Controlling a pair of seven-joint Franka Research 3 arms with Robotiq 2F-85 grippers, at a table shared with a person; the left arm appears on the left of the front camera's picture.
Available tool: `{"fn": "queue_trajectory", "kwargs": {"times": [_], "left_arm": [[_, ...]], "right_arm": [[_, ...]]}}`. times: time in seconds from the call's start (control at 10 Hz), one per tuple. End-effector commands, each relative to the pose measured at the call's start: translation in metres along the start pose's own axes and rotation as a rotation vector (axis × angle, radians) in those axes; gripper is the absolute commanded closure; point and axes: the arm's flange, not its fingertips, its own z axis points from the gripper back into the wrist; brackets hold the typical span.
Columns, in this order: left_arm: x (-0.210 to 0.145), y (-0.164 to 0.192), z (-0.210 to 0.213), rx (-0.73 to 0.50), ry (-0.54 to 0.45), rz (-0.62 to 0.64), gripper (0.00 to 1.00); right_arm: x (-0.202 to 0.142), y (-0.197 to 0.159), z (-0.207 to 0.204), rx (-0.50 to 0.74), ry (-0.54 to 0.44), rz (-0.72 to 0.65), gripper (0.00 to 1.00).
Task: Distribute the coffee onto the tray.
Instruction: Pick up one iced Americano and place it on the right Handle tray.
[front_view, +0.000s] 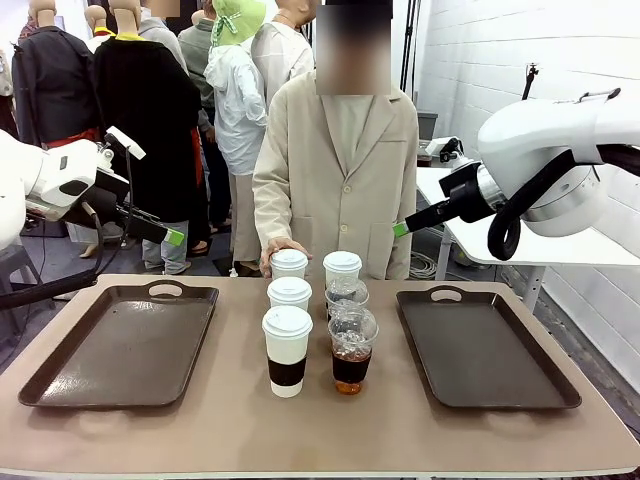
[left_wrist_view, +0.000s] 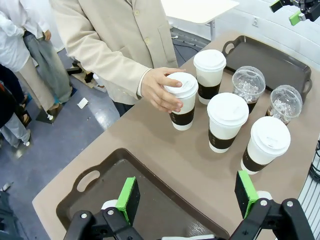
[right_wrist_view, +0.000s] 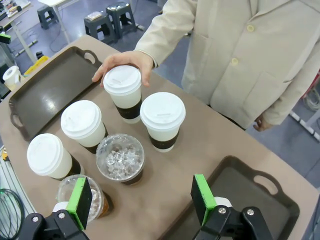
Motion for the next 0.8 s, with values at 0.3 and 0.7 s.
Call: {"fn": "queue_trajectory", "kwargs": {"times": [0.3, 0.7], "left_arm": [[-0.0012, 0.0009, 0.0012, -0.005, 0.005, 0.001, 0.00], [-0.0012, 0.0009, 0.0012, -0.005, 0.005, 0.001, 0.00]], "right_arm": [[0.0002, -0.0004, -0.0006, 0.019, -0.015, -0.008, 0.00], [-0.0078, -0.0007, 0.0062, 0.028, -0.008, 0.037, 0.00]]}}
